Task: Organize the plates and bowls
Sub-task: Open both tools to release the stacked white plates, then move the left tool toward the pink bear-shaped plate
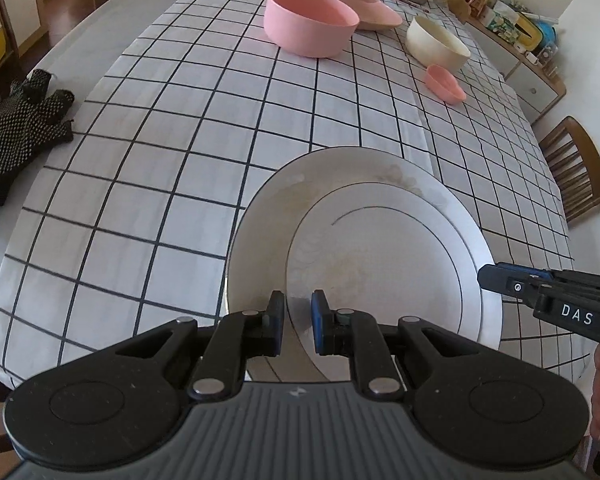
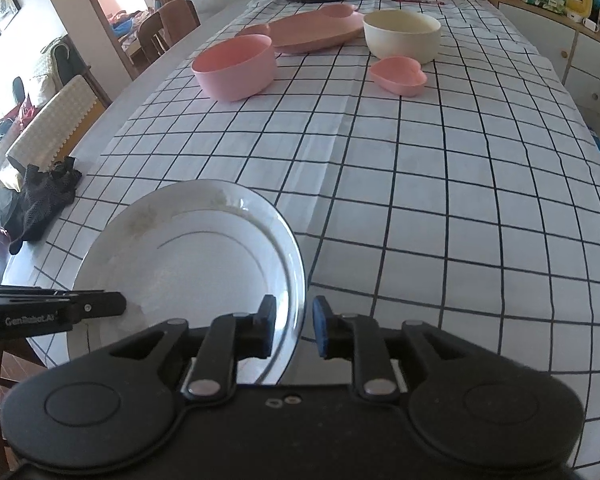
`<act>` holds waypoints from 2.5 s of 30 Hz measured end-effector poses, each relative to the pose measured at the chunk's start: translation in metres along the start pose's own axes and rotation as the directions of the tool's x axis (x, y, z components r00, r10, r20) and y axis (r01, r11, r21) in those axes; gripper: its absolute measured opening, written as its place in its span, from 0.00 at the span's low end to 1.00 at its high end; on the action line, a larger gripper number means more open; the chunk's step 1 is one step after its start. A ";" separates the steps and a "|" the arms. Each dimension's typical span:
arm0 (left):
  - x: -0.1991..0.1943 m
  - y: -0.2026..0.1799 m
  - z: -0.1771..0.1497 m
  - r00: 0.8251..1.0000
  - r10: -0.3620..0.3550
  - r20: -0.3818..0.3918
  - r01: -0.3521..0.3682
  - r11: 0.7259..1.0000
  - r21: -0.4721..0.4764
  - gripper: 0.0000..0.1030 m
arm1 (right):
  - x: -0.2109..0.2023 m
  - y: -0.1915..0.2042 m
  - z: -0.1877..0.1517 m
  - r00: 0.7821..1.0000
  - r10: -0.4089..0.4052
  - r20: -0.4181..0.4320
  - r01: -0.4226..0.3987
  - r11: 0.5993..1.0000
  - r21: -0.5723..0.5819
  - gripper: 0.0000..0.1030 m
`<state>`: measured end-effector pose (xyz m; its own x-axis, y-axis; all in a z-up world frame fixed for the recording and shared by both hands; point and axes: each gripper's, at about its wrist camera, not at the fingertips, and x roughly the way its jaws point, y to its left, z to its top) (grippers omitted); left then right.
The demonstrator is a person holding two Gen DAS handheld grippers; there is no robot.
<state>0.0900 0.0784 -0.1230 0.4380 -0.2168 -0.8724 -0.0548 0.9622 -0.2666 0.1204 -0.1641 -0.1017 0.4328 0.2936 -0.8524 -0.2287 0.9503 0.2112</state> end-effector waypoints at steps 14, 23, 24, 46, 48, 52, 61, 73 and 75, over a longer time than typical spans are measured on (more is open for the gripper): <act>-0.032 -0.020 -0.001 0.996 0.007 0.090 -0.015 0.996 0.087 0.13 | -0.027 0.004 0.007 0.998 0.003 0.057 0.000 0.999 -0.039 0.40; -0.057 -0.049 0.004 0.985 0.006 0.173 -0.035 0.986 0.164 0.14 | -0.053 0.012 0.012 0.994 0.016 0.112 -0.009 0.998 -0.068 0.52; -0.059 -0.050 0.004 0.984 0.002 0.177 -0.032 0.986 0.166 0.14 | -0.055 0.013 0.012 0.993 0.017 0.119 -0.008 0.997 -0.073 0.53; -0.089 -0.086 0.047 0.934 -0.049 0.354 -0.028 0.978 0.209 0.70 | -0.094 0.007 0.058 0.957 0.044 0.286 -0.012 0.994 -0.112 0.94; -0.088 -0.088 0.053 0.927 -0.032 0.375 -0.047 0.979 0.199 0.78 | -0.096 0.003 0.064 0.950 0.039 0.310 -0.006 0.995 -0.105 0.99; -0.085 -0.091 0.069 0.912 -0.008 0.411 -0.068 0.983 0.171 0.84 | -0.095 -0.006 0.079 0.941 0.035 0.338 0.004 0.993 -0.114 0.99; -0.061 -0.105 0.128 0.913 0.055 0.405 -0.104 0.990 0.100 0.84 | -0.084 -0.030 0.142 0.935 0.028 0.354 0.039 0.983 -0.182 0.99; -0.004 -0.129 0.225 0.917 0.143 0.373 -0.154 0.988 0.000 0.84 | -0.030 -0.070 0.229 0.949 -0.036 0.314 0.095 0.980 -0.176 0.99; 0.008 -0.130 0.240 0.916 0.167 0.364 -0.172 0.985 -0.016 0.84 | -0.016 -0.076 0.246 0.945 -0.081 0.317 0.138 0.978 -0.159 0.99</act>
<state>0.3158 -0.0091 0.0025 0.7188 0.0215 -0.6949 -0.1442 0.9824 -0.1188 0.3451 -0.2156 0.0139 0.7040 0.2329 -0.6709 -0.3030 0.9529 0.0128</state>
